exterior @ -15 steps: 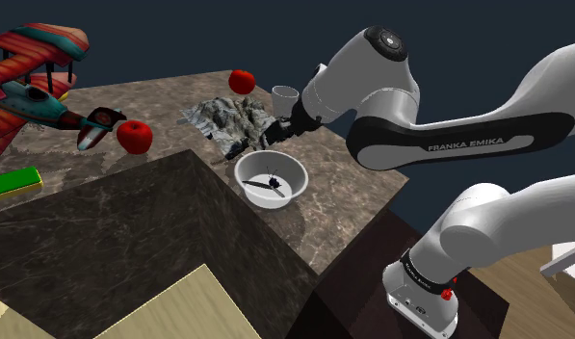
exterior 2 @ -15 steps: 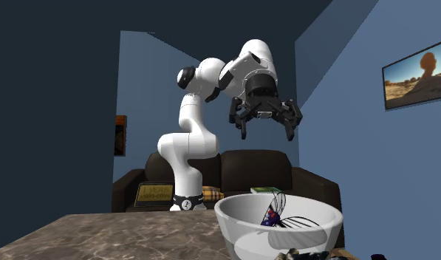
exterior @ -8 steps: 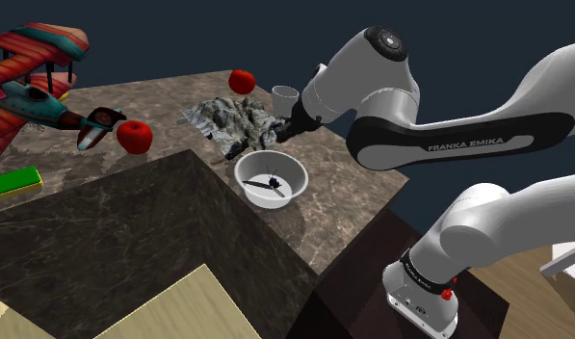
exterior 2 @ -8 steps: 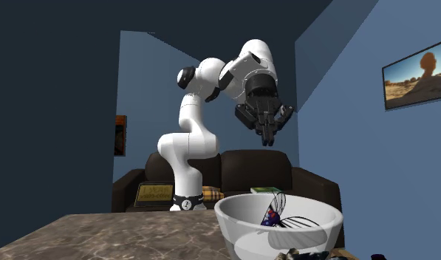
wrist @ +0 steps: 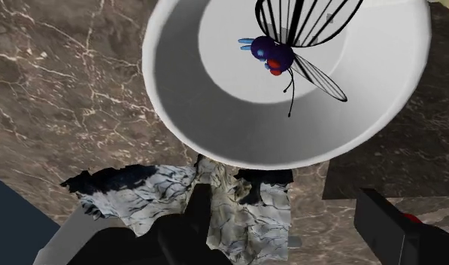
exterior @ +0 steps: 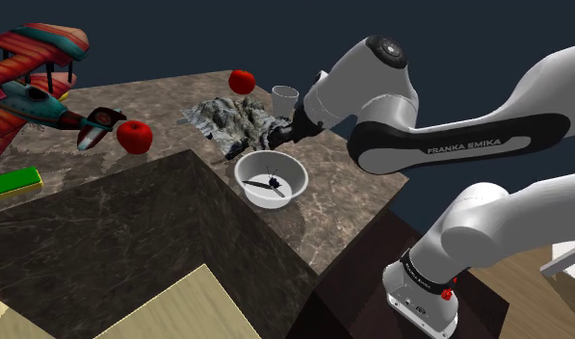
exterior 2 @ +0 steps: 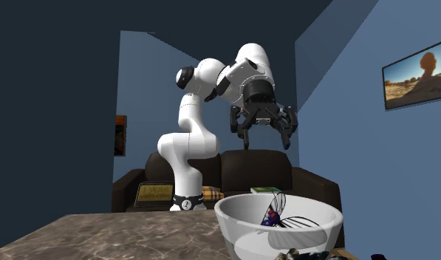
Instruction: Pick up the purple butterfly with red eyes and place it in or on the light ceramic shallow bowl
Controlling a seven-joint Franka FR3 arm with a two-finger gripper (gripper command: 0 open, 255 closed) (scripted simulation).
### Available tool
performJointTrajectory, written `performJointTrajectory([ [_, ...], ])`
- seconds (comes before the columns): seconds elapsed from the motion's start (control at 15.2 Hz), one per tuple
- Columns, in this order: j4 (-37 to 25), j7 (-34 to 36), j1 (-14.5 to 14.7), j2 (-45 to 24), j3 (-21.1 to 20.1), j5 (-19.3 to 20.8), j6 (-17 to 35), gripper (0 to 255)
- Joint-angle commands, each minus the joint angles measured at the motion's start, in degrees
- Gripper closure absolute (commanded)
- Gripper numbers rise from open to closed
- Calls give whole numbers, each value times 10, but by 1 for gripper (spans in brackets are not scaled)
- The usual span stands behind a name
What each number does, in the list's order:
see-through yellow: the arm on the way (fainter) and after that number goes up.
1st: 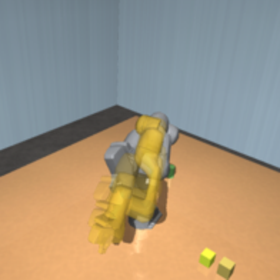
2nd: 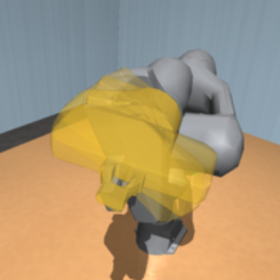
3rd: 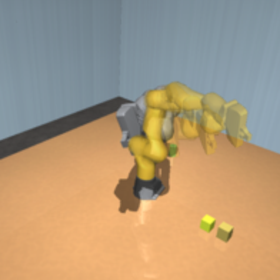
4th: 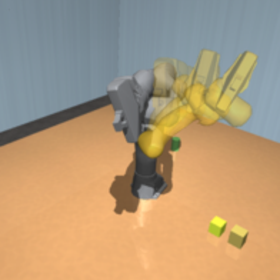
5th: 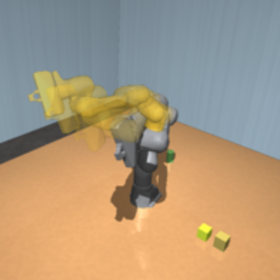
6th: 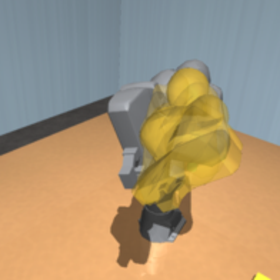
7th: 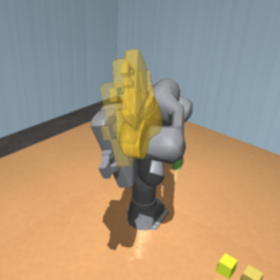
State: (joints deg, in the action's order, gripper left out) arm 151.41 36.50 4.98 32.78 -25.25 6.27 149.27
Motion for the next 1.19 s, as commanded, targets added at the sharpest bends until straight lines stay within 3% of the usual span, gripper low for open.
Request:
performJointTrajectory([
  [0.0,32,-14,19,-13,22,-25,43,0],
  [0.33,109,-73,103,-65,104,-111,165,0],
  [0.59,105,-68,92,-102,96,-103,198,0],
  [0.86,95,-54,62,-157,72,-82,243,0],
  [1.12,95,-54,62,-157,72,-83,243,0],
])
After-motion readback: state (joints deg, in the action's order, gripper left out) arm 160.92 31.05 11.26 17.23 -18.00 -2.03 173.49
